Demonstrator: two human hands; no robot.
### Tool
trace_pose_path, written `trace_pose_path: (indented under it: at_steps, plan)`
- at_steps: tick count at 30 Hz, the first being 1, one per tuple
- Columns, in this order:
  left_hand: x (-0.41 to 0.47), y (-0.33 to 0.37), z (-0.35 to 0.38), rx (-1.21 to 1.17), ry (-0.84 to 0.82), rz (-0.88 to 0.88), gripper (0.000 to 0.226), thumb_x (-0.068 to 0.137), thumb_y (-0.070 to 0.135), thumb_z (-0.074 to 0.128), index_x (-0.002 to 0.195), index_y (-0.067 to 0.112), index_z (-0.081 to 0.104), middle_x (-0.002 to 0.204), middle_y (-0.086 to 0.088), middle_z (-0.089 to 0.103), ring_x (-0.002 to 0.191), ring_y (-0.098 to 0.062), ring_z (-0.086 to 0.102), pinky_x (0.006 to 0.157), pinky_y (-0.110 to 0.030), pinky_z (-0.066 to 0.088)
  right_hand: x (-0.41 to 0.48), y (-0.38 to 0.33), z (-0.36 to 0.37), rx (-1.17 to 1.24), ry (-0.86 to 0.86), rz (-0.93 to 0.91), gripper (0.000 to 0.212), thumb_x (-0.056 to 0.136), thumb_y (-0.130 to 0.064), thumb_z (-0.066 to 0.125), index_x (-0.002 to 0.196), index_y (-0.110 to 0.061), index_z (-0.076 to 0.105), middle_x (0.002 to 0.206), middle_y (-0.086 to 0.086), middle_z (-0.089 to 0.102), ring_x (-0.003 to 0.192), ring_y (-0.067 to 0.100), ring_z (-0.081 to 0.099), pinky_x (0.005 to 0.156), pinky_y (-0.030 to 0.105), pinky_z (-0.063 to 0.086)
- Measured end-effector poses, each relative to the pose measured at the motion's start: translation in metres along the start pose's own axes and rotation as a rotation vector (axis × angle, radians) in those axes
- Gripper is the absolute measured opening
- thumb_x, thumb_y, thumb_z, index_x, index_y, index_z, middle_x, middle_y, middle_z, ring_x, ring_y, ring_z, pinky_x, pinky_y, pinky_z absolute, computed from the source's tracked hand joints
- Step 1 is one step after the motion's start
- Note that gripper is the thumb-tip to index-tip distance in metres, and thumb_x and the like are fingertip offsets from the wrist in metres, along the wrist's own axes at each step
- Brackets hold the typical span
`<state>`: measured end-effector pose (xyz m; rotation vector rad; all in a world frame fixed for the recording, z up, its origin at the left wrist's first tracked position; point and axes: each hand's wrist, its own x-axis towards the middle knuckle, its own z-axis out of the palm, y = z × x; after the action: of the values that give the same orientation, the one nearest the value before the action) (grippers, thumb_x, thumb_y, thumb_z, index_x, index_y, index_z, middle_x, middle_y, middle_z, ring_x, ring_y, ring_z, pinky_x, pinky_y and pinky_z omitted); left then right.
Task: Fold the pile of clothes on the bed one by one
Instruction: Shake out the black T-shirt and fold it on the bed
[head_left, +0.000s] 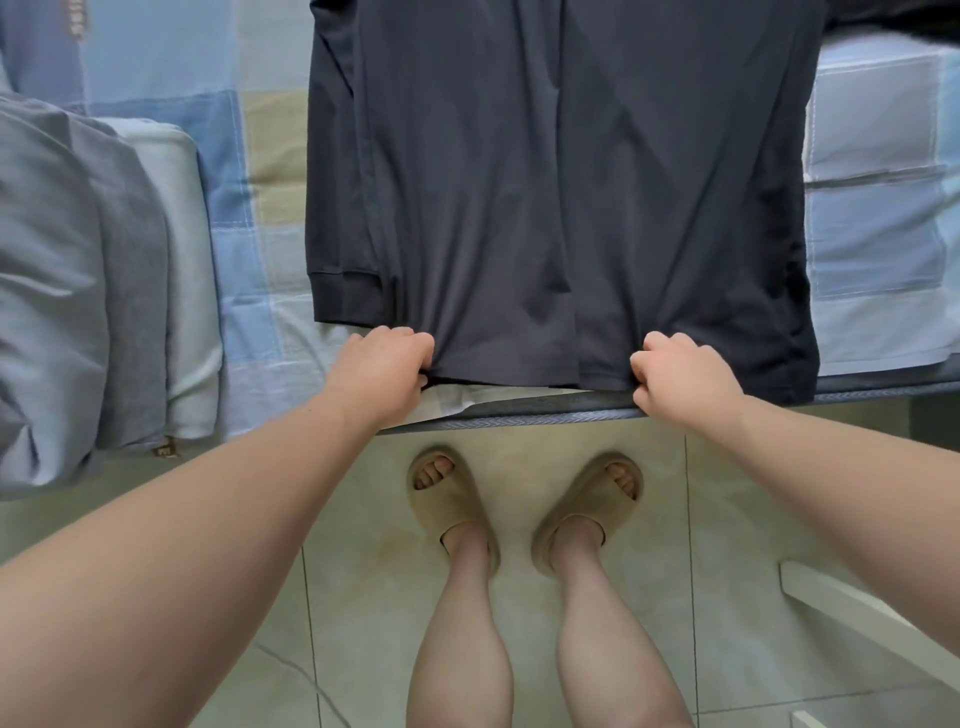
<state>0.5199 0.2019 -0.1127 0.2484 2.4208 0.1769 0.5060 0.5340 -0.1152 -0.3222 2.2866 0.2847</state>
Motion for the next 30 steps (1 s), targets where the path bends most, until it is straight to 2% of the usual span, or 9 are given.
trace_pose_path:
  at_steps: [2, 5, 7, 9, 12, 16, 21, 26, 30]
  plan:
    - [-0.004, 0.001, 0.004, -0.072, 0.085, -0.039, 0.025, 0.091, 0.04, 0.067, 0.109, 0.024, 0.058, 0.121, -0.002, 0.055, 0.109, -0.028, 0.05, 0.087, -0.04, 0.039, 0.002, -0.009, -0.012, -0.007, -0.048, 0.04, 0.013, 0.092, -0.031, 0.052, 0.099, -0.022, 0.059, 0.096, -0.002, 0.038, 0.104, 0.026, 0.049, 0.077, 0.035, 0.034]
    - [-0.01, 0.004, 0.006, -0.452, 0.339, -0.338, 0.064, 0.079, 0.054, 0.077, 0.128, 0.021, 0.05, 0.135, -0.005, 0.043, 0.117, -0.029, 0.045, 0.099, -0.041, 0.04, 0.004, -0.029, -0.027, 0.036, 0.018, 0.044, 0.029, 0.088, -0.053, 0.056, 0.093, -0.025, 0.048, 0.1, 0.001, 0.048, 0.103, 0.027, 0.053, 0.081, 0.038, 0.041]
    - [-0.008, 0.005, 0.005, -0.829, 0.392, -0.539, 0.065, 0.084, 0.055, 0.072, 0.128, 0.016, 0.045, 0.131, -0.005, 0.045, 0.118, -0.025, 0.048, 0.093, -0.033, 0.041, 0.008, -0.045, -0.034, 0.076, 0.158, -0.014, 0.042, 0.085, -0.059, 0.06, 0.099, -0.022, 0.047, 0.104, 0.001, 0.051, 0.098, 0.027, 0.053, 0.08, 0.04, 0.044]
    - [-0.001, 0.007, 0.003, -1.045, 0.291, -0.604, 0.052, 0.089, 0.053, 0.067, 0.119, 0.016, 0.046, 0.11, -0.002, 0.056, 0.104, -0.023, 0.058, 0.077, -0.03, 0.041, 0.011, -0.059, -0.038, 0.134, 0.263, -0.102, 0.05, 0.081, -0.059, 0.066, 0.11, -0.021, 0.05, 0.108, 0.001, 0.051, 0.098, 0.028, 0.051, 0.081, 0.041, 0.045]
    - [0.007, 0.006, 0.004, -0.945, 0.133, -0.556, 0.036, 0.092, 0.037, 0.068, 0.112, 0.012, 0.052, 0.102, -0.001, 0.061, 0.094, -0.023, 0.059, 0.074, -0.031, 0.038, 0.015, -0.076, -0.039, 0.202, 0.217, -0.237, 0.065, 0.079, -0.054, 0.07, 0.134, -0.027, 0.047, 0.134, 0.001, 0.045, 0.119, 0.029, 0.046, 0.092, 0.043, 0.043]
    - [0.006, 0.0, 0.008, -0.897, 0.113, -0.63, 0.029, 0.098, 0.025, 0.06, 0.117, 0.004, 0.059, 0.11, -0.007, 0.064, 0.1, -0.029, 0.059, 0.079, -0.033, 0.041, 0.018, -0.083, -0.037, 0.178, 0.084, -0.238, 0.078, 0.082, -0.05, 0.069, 0.15, -0.036, 0.034, 0.159, -0.001, 0.022, 0.144, 0.026, 0.025, 0.104, 0.044, 0.038]
    - [-0.014, -0.028, 0.004, -0.793, 0.007, -0.733, 0.016, 0.098, 0.021, 0.058, 0.099, 0.006, 0.051, 0.098, -0.011, 0.057, 0.091, -0.032, 0.053, 0.071, -0.033, 0.036, 0.017, -0.092, -0.051, 0.11, -0.049, -0.203, 0.082, 0.085, -0.045, 0.065, 0.155, -0.04, 0.023, 0.161, -0.003, 0.014, 0.147, 0.021, 0.019, 0.107, 0.042, 0.039]
    - [-0.012, -0.034, -0.011, -0.844, -0.141, -0.707, 0.031, 0.094, 0.035, 0.066, 0.09, 0.01, 0.048, 0.094, -0.005, 0.055, 0.091, -0.027, 0.052, 0.075, -0.032, 0.039, 0.028, -0.098, -0.071, 0.12, -0.119, -0.156, 0.073, 0.082, -0.05, 0.064, 0.148, -0.041, 0.034, 0.149, -0.003, 0.029, 0.135, 0.022, 0.036, 0.106, 0.043, 0.038]
    - [0.004, -0.045, -0.031, -1.106, 0.277, -0.835, 0.042, 0.093, 0.049, 0.062, 0.118, 0.018, 0.048, 0.125, -0.001, 0.053, 0.109, -0.023, 0.057, 0.088, -0.036, 0.045, 0.04, -0.106, -0.086, 0.209, -0.206, -0.091, 0.061, 0.081, -0.066, 0.059, 0.135, -0.038, 0.049, 0.136, 0.0, 0.039, 0.127, 0.024, 0.041, 0.105, 0.043, 0.037]
